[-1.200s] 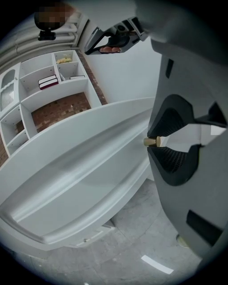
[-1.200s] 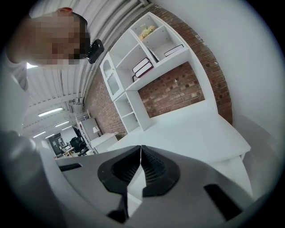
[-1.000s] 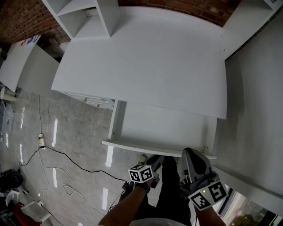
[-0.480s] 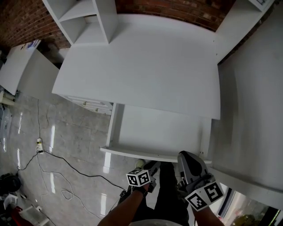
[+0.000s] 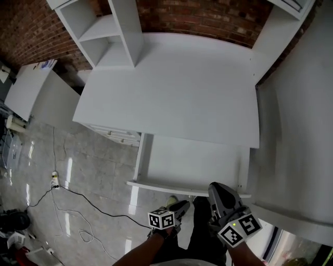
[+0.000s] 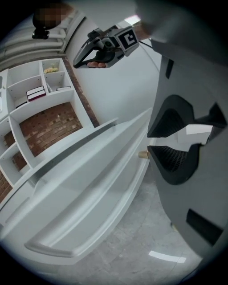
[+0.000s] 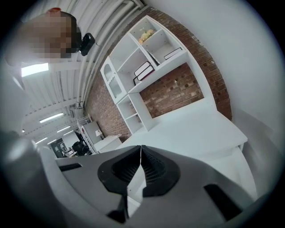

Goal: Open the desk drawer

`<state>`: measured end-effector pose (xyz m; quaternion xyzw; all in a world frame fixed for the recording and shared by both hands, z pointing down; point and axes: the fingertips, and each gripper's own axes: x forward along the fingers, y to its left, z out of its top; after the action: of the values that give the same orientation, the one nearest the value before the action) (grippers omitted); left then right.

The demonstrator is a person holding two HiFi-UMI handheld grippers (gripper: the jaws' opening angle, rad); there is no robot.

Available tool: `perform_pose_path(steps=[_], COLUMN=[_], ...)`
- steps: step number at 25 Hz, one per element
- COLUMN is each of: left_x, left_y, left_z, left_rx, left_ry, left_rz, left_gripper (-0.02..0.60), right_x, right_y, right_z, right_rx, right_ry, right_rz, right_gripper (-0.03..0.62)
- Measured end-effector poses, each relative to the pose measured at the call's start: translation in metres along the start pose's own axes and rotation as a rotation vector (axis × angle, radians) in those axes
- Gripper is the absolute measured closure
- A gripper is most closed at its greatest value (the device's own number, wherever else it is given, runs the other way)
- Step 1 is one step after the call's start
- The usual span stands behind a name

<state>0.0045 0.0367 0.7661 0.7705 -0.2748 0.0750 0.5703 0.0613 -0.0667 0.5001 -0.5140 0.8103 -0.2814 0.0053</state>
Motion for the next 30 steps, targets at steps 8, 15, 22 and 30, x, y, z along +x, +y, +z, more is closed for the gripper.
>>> perform_pose_path(steps=[8, 15, 22, 30], left_x=[-0.048, -0.104, -0.152, -0.184], left_y=[-0.072, -0.162, -0.242, -0.318], left_z=[0.062, 0.142, 0.212, 0.254], left_rx=[0.136, 0.325, 0.574, 0.803], left_ry=[-0.080, -0.231, -0.334, -0.410], left_rz=[-0.110, -0.172, -0.130, -0.107], left_gripper=[0.555, 0.568, 0.569, 0.569], right_x=[0.001, -0.007, -0.014, -0.017], right_y=[0.017, 0.045, 0.075, 0.105], right_z=[0.020, 0.051, 0.082, 0.116], right_rx=[-0.056, -0.130, -0.193, -0.244], right_ry=[-0.007, -0.029, -0.066, -0.113], right_rz=[0.010, 0.021, 0.048, 0.082], right_gripper=[0.577, 0.577, 0.577, 0.577])
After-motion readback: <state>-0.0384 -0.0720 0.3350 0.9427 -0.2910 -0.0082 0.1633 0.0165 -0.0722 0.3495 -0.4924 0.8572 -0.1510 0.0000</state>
